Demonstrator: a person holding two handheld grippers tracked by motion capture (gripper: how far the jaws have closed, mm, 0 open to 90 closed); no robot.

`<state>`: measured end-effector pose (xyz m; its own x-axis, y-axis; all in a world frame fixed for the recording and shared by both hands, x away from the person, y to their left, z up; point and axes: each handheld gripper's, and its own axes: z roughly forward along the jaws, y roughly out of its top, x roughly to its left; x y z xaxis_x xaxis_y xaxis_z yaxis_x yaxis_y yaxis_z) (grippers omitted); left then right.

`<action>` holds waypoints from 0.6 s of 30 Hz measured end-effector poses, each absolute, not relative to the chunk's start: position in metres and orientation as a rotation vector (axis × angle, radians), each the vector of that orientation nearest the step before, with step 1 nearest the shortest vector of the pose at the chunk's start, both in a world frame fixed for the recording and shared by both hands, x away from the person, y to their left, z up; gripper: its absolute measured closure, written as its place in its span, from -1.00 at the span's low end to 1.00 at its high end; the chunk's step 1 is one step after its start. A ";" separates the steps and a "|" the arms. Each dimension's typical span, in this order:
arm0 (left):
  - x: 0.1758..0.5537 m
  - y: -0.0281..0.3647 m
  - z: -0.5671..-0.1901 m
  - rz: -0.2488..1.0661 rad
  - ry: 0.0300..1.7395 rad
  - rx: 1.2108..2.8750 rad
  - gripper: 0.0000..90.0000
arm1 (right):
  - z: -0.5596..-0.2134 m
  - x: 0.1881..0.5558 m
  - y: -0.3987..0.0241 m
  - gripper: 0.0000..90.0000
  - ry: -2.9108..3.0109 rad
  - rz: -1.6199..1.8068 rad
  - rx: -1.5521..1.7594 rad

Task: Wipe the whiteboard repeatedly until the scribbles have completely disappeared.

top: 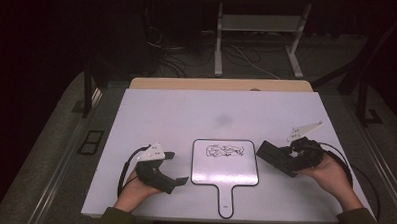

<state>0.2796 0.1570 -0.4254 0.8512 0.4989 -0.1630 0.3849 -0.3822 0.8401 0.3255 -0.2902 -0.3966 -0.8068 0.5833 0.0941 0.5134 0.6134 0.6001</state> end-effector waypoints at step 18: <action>0.280 0.157 -0.426 0.143 0.648 2.016 -1.00 | -0.396 0.345 -0.262 -0.14 2.730 0.940 0.909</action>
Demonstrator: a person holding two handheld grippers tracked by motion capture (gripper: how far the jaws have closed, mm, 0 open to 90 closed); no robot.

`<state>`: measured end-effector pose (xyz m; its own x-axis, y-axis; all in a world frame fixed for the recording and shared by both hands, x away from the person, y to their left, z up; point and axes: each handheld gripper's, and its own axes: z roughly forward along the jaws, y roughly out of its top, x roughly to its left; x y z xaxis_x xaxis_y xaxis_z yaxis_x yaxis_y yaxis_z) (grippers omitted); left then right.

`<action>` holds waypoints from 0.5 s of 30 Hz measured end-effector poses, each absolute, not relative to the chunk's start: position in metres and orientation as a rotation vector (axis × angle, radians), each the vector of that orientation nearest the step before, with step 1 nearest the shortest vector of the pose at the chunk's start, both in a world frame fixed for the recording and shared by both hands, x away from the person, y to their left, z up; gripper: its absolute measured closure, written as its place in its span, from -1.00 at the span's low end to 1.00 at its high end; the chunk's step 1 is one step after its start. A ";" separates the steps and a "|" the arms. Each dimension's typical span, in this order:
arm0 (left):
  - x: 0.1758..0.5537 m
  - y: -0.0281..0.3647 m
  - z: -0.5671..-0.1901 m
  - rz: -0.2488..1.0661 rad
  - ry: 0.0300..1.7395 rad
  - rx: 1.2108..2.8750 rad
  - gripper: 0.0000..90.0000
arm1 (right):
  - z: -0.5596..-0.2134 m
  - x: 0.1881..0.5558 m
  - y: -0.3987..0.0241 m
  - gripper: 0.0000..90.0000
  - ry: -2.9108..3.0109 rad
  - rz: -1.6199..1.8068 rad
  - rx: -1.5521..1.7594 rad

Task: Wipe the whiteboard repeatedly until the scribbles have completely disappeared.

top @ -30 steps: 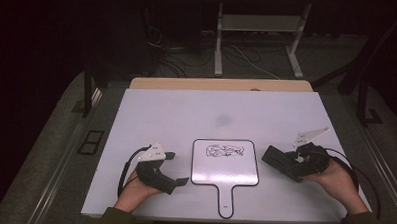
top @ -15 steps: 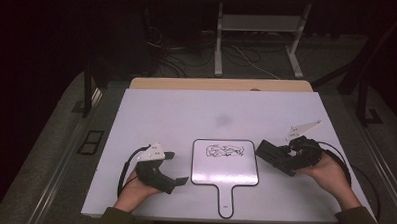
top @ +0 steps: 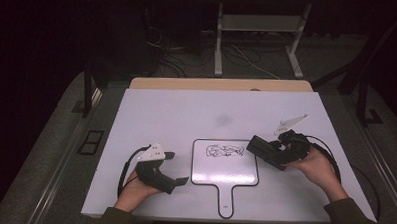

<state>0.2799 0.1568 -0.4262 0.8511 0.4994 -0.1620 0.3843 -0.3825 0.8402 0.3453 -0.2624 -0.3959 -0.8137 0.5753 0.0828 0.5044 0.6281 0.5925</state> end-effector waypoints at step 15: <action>0.281 0.159 -0.429 0.140 0.662 2.004 -1.00 | -0.397 0.364 -0.236 -0.14 2.740 0.925 0.905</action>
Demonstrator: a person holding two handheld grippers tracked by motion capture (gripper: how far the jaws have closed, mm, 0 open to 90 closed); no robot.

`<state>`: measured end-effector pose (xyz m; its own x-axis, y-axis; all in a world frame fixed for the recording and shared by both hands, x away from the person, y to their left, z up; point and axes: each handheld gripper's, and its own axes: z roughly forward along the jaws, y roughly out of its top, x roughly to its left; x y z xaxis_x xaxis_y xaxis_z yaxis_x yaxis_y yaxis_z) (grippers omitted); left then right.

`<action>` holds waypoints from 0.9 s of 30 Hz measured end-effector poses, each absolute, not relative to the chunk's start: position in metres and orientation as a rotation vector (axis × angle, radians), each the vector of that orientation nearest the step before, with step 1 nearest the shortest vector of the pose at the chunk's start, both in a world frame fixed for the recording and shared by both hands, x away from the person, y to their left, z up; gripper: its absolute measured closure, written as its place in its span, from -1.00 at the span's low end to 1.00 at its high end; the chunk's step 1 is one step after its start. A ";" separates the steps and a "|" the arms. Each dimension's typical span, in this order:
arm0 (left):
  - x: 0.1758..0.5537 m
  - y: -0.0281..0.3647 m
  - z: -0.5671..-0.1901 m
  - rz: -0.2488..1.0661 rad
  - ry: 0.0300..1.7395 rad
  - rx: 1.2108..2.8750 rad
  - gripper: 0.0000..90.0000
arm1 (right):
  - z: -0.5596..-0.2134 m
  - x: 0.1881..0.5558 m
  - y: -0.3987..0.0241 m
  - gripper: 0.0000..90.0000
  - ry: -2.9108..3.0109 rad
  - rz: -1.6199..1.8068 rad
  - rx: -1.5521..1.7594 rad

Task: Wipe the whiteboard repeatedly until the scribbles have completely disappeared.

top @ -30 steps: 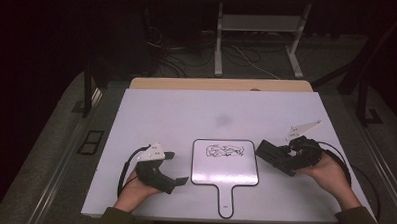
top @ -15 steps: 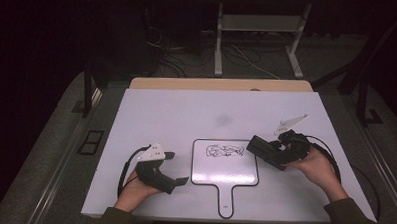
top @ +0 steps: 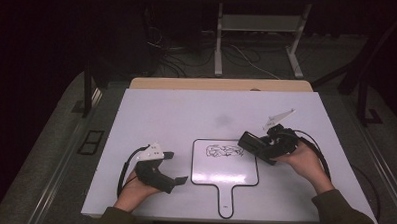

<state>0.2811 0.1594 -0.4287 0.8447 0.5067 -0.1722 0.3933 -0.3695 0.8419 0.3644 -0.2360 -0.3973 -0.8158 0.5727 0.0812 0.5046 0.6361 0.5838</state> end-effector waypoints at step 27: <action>0.281 0.161 -0.429 0.138 0.660 1.998 -1.00 | -0.422 0.389 -0.197 -0.14 2.769 0.799 0.845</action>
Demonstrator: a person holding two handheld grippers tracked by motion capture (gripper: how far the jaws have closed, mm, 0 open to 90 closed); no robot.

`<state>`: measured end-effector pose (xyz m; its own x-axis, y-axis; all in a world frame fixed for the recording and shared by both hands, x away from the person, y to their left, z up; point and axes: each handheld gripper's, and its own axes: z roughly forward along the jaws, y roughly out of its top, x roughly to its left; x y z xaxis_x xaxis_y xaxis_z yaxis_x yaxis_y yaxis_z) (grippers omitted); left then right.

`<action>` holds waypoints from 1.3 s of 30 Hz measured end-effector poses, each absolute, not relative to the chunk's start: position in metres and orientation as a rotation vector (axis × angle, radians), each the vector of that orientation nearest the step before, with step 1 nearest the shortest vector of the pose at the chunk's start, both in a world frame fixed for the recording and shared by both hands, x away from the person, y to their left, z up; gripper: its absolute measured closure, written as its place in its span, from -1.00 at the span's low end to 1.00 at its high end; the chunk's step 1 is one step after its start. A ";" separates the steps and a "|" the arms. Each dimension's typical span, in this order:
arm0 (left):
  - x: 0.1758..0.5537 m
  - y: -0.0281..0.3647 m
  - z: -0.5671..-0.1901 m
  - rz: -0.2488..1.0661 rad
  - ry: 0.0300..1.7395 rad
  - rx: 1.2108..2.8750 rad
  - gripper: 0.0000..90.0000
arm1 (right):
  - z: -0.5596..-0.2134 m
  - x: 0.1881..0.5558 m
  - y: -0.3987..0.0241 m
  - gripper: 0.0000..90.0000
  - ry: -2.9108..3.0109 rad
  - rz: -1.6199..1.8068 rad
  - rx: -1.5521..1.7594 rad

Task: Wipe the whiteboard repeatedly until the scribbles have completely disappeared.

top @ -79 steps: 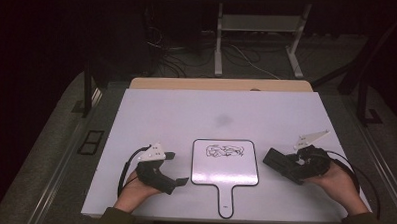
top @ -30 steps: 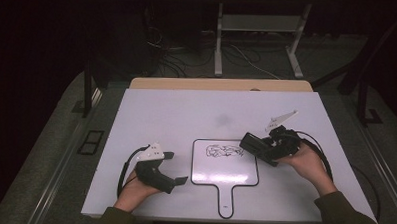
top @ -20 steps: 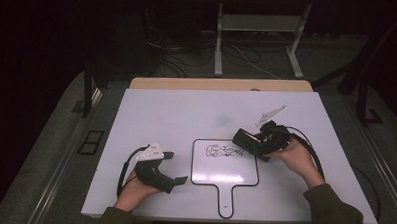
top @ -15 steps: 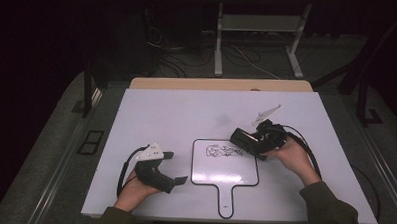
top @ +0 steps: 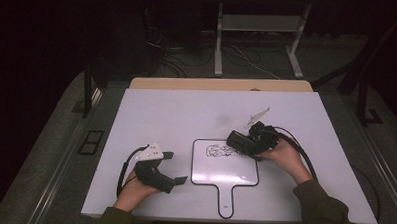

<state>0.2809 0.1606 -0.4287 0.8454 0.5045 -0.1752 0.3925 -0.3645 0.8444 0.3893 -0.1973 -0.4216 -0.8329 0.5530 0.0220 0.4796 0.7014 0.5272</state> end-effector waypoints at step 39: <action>0.280 0.160 -0.429 0.134 0.664 2.010 -1.00 | -0.424 0.386 -0.182 -0.14 2.792 0.725 0.801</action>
